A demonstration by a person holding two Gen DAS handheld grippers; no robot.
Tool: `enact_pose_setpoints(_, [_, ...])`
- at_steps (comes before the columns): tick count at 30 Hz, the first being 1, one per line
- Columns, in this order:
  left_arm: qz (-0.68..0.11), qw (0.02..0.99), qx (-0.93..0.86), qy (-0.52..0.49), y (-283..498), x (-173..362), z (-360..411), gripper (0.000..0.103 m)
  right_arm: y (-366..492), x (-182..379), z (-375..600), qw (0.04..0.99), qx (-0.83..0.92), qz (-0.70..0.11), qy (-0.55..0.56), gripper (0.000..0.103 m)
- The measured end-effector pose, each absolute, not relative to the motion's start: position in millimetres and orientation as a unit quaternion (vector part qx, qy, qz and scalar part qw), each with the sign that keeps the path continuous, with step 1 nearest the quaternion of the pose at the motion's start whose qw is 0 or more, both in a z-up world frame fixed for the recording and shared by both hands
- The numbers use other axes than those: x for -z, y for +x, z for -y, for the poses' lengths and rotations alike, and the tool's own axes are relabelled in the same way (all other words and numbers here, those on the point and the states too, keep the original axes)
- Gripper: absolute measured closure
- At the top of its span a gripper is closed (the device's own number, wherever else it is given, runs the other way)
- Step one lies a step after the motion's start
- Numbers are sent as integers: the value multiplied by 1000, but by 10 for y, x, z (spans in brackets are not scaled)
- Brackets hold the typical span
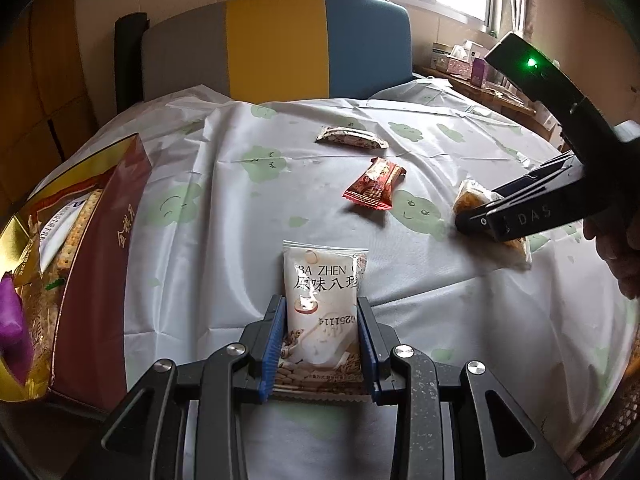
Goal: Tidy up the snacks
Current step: 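Carry the BA ZHEN bag into the gold box and open the left tool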
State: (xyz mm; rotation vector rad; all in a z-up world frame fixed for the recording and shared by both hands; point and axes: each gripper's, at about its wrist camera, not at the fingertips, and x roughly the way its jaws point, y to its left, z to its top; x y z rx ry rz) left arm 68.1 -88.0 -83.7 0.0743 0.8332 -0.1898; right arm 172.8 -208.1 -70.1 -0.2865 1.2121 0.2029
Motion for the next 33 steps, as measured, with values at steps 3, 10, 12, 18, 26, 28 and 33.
enact_pose_setpoints(3, [-408, 908, 89, 34, 695, 828, 883, 69, 1710, 710, 2038, 809, -93, -561, -150, 44])
enact_pose_setpoints(10, [-426, 900, 90, 8, 753, 744, 816, 70, 1678, 717, 2010, 810, -97, -556, -160, 44])
enact_pose_setpoints(12, [-422, 903, 85, -1, 751, 671, 769, 71, 1689, 726, 2023, 810, -99, -557, -156, 44])
enact_pose_setpoints(18, [-408, 910, 75, -14, 673, 409, 649, 71, 1677, 734, 2016, 811, -100, -552, -164, 44])
enact_pose_setpoints(26, [-385, 921, 40, -28, 576, 93, 326, 70, 1550, 707, 1939, 816, -101, -538, -186, 44])
enact_pose_setpoints(28, [-380, 924, 26, -35, 542, 35, 196, 70, 1530, 705, 1930, 817, -101, -536, -187, 44])
enact_pose_setpoints(33, [-372, 927, -6, -47, 487, -61, -96, 70, 1496, 704, 1919, 818, -102, -534, -189, 44])
